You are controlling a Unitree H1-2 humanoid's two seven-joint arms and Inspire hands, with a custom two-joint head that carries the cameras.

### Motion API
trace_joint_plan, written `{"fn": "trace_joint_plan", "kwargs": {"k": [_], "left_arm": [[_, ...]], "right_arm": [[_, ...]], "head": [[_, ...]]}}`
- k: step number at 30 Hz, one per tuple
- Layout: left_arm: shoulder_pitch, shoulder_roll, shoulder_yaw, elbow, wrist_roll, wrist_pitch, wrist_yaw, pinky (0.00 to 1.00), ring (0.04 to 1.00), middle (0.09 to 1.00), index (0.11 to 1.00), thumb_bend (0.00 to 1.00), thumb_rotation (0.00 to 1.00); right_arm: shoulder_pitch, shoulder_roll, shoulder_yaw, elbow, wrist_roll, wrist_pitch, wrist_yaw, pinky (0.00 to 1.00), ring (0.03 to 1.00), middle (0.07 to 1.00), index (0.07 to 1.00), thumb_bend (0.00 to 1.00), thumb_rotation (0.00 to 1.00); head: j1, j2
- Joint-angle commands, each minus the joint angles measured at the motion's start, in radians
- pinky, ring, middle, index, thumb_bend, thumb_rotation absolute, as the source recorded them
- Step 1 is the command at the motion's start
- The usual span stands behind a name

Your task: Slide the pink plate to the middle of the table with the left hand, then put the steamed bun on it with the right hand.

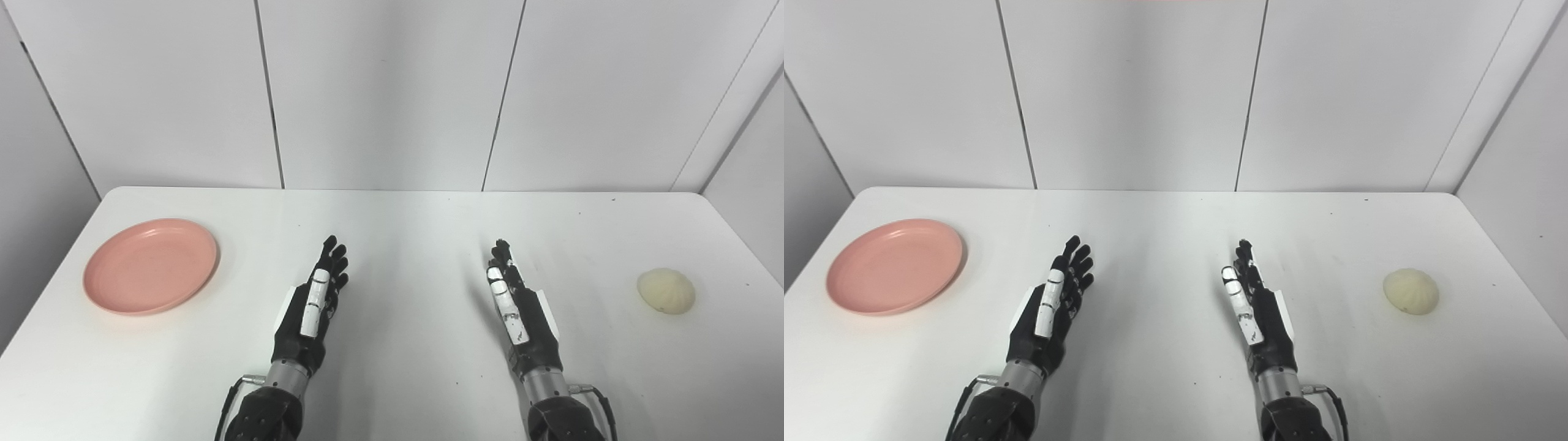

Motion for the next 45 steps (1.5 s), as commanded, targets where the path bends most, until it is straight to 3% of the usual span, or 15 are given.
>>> {"fn": "trace_joint_plan", "kwargs": {"k": [1, 9, 18, 24, 40, 45], "left_arm": [[0.005, 0.006, 0.003, 0.021, 0.0, -0.007, 0.0, 1.0, 1.0, 1.0, 1.0, 0.65, 1.0], [0.009, 0.012, -0.004, 0.0, -0.005, 0.038, -0.015, 1.0, 1.0, 1.0, 1.0, 0.69, 1.0], [0.009, 0.007, 0.0, 0.003, 0.003, 0.02, -0.003, 1.0, 1.0, 1.0, 1.0, 0.63, 1.0], [0.01, 0.015, -0.007, -0.009, -0.005, 0.052, -0.018, 1.0, 1.0, 1.0, 1.0, 0.68, 1.0], [0.011, 0.01, -0.007, -0.007, -0.005, 0.041, -0.005, 1.0, 1.0, 1.0, 1.0, 0.66, 1.0], [0.008, 0.01, -0.021, 0.025, 0.025, -0.009, 0.001, 1.0, 1.0, 1.0, 1.0, 0.66, 1.0]], "right_arm": [[-0.016, 0.003, 0.002, -0.008, -0.001, -0.034, 0.003, 1.0, 0.999, 0.994, 1.0, 0.58, 0.88], [-0.014, 0.002, 0.004, -0.018, -0.002, -0.024, 0.005, 1.0, 1.0, 0.997, 1.0, 0.58, 0.88], [-0.014, -0.003, 0.01, -0.018, -0.011, -0.026, 0.004, 1.0, 1.0, 0.999, 1.0, 0.6, 0.88], [-0.014, -0.003, 0.011, -0.013, -0.018, -0.036, -0.001, 1.0, 1.0, 0.995, 1.0, 0.58, 0.88], [-0.014, -0.002, 0.011, -0.015, -0.025, -0.036, -0.002, 1.0, 1.0, 0.994, 1.0, 0.59, 0.88], [-0.009, -0.014, 0.003, -0.013, -0.004, -0.037, 0.013, 1.0, 1.0, 0.999, 1.0, 0.58, 0.89]], "head": [[0.001, 0.003], [0.001, 0.003], [0.001, 0.003], [0.001, 0.004], [0.005, 0.001], [0.111, -0.031]]}}
